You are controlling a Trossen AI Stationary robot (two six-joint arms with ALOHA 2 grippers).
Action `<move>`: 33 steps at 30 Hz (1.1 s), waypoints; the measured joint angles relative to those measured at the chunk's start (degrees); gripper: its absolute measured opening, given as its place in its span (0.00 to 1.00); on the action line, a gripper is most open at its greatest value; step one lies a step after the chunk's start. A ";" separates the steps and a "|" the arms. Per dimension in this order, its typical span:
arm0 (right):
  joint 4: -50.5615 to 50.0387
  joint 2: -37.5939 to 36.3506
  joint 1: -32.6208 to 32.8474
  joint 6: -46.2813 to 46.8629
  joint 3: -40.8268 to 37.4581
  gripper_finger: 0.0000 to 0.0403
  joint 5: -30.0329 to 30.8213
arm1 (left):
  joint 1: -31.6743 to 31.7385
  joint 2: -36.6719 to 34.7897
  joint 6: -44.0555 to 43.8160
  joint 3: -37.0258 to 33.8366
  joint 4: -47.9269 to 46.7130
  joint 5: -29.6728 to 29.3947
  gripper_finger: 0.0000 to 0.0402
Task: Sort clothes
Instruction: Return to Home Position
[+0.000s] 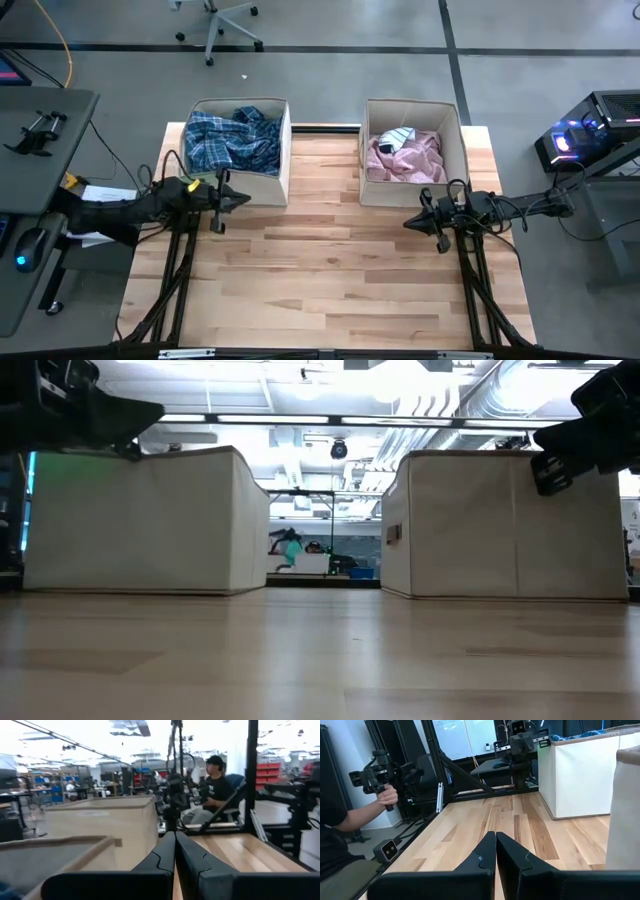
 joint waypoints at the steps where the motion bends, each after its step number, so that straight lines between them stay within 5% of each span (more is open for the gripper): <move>1: 0.02 0.00 0.00 0.00 0.00 0.00 0.00 | 0.79 -1.92 -0.24 0.02 -1.58 0.17 0.00; 4: 0.00 0.00 0.00 0.00 0.00 0.00 0.00 | 2.90 -6.65 -2.04 0.03 -6.38 2.09 0.00; 14: -0.02 0.02 0.02 0.00 0.00 0.00 -0.04 | 5.61 -5.83 -3.71 0.23 -12.99 5.64 0.00; 33: -0.04 0.02 0.02 -0.02 0.00 0.00 -0.22 | 5.61 -5.55 -4.16 0.17 -13.03 5.59 0.00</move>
